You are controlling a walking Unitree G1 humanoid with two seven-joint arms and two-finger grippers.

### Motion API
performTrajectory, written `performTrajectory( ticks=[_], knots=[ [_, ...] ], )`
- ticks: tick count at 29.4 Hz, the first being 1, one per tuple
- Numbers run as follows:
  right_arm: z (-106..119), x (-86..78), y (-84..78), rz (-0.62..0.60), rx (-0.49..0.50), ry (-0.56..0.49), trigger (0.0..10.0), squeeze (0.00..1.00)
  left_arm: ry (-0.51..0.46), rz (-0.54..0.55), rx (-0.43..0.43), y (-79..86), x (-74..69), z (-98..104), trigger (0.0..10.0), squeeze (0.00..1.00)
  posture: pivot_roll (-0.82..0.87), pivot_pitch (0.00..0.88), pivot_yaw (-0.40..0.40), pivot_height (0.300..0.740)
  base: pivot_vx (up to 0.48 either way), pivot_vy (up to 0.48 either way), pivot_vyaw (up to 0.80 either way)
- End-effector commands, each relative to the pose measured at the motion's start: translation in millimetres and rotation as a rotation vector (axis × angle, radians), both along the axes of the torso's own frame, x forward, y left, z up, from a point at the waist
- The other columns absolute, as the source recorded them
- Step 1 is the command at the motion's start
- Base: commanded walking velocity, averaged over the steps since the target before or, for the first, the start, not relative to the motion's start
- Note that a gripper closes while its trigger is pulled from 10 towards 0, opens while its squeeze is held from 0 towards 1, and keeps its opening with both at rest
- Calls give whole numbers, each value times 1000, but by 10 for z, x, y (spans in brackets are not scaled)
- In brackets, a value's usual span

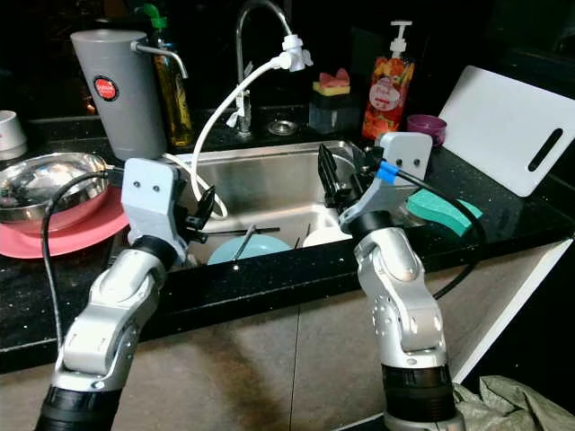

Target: Kitchen organization

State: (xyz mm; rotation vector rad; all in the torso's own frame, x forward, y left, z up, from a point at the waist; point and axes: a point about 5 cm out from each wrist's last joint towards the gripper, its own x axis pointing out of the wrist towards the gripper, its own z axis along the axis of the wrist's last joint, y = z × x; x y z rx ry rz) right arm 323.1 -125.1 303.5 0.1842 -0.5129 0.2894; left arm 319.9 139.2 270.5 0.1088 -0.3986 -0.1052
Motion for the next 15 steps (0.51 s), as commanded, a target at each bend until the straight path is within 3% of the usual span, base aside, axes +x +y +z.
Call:
performTrajectory(
  ticks=[1, 15],
  knots=[
    [32, -35, -16, -15, -7, -27, 10000, 0, -23, -1, 9, 6, -3, 42, 10000, 0, 41, 104, -18, 740, 0, 0, 0],
    [42, -31, -13, -13, -8, -33, 10000, 0, -27, -1, 12, 3, 9, 44, 10000, 0, 44, 93, -17, 740, 0, 0, 0]
  ],
)
